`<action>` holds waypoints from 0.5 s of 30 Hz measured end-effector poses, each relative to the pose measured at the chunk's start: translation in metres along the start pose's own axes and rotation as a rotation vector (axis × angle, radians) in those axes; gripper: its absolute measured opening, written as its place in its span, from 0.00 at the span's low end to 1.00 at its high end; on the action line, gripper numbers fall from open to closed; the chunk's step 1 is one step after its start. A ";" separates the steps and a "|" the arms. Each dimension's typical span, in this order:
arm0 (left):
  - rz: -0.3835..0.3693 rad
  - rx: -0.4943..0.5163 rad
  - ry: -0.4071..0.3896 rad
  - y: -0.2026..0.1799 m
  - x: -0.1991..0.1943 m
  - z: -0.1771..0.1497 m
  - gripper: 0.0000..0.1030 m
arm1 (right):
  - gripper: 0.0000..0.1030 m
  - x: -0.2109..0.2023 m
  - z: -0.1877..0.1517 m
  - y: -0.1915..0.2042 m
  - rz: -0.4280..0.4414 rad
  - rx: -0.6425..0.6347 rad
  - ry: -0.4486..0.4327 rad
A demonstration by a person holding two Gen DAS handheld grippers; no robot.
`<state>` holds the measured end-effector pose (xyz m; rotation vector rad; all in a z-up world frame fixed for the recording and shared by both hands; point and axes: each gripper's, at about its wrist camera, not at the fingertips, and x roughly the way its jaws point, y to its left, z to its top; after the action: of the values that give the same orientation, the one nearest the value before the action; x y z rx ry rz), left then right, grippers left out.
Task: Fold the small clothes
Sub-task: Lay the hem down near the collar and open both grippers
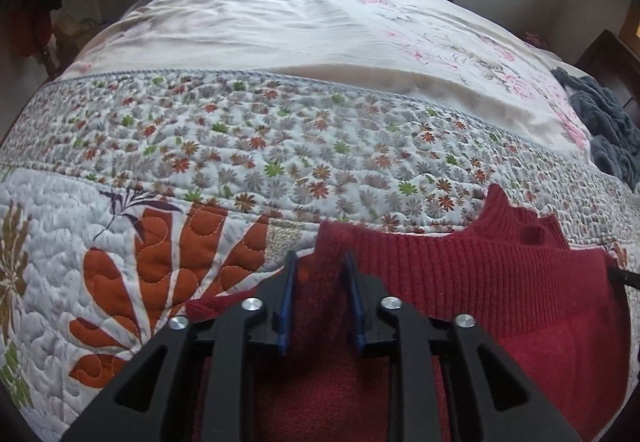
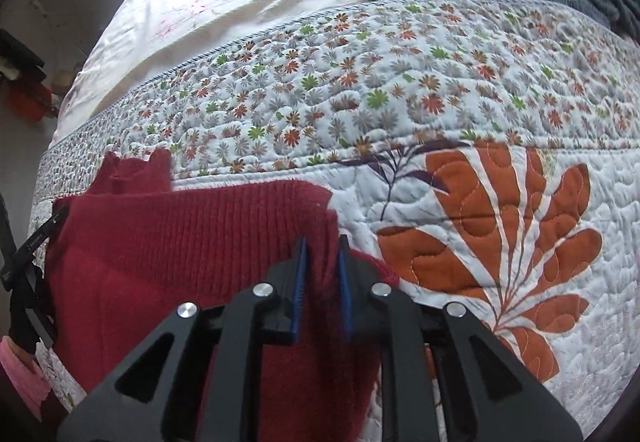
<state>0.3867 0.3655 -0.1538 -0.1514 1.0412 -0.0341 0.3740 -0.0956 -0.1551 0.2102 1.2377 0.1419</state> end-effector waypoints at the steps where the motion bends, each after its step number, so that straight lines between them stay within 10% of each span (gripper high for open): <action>1: 0.004 -0.010 -0.001 0.003 -0.004 0.000 0.31 | 0.22 -0.004 -0.001 0.000 0.015 0.006 -0.004; 4: 0.010 -0.028 -0.029 0.012 -0.026 -0.001 0.32 | 0.40 -0.033 -0.011 -0.002 0.075 0.019 -0.033; 15: -0.028 0.086 -0.082 0.002 -0.128 -0.059 0.44 | 0.53 -0.108 -0.135 -0.003 0.189 -0.057 0.008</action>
<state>0.2706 0.3739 -0.0738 -0.0884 0.9538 -0.0973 0.2110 -0.1113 -0.0985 0.2772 1.2194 0.3409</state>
